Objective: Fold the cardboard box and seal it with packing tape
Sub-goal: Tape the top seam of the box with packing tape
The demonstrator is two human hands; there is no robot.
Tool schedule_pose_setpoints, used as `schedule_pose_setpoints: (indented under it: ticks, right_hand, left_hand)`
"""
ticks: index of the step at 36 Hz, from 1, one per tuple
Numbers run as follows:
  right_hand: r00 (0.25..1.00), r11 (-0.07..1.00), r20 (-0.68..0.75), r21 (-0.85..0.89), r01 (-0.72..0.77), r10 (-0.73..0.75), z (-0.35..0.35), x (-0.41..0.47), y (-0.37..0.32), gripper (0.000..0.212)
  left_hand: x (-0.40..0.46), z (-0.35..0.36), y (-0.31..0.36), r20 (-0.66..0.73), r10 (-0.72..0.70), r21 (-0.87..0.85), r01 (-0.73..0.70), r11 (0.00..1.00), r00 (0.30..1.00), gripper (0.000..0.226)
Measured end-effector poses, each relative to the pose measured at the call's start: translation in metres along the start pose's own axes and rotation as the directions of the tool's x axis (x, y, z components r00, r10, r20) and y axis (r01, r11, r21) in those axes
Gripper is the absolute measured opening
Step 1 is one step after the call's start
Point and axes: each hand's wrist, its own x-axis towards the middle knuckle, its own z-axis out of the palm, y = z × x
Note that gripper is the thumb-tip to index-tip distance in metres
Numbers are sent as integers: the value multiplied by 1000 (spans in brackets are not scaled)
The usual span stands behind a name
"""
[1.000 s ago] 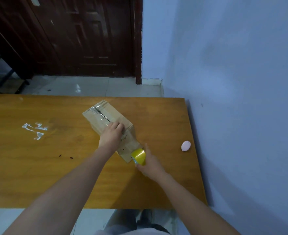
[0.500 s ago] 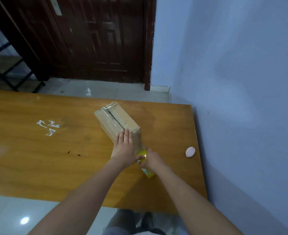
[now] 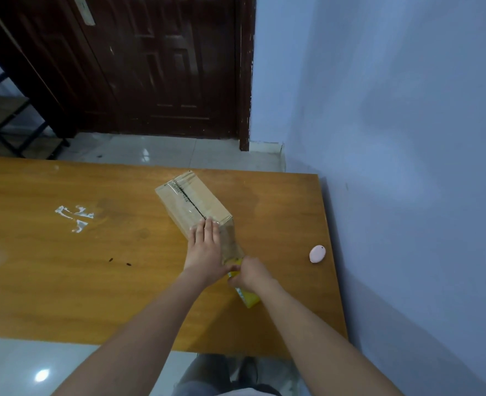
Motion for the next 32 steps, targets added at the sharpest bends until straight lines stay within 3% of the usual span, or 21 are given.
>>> schedule_pose_setpoints:
  ticks: [13,20,28,32]
  right_hand:
    - [1000,1000,-26,25,-16,17,1,0,0,42]
    - [998,997,-34,64,-49,51,3,0,1,58]
    - [999,993,-34,113,-25,29,5,-1,5,42]
    - [998,985,-51,174,-19,28,8,0,7,60]
  left_hand:
    - [3,9,-1,-44,-14,0,14,1000,999,126]
    - [3,6,2,-57,-37,-34,35,999,998,130]
    - [3,7,3,-27,-62,-22,62,998,998,133]
    - [2,5,2,-8,-61,-43,61,997,998,132]
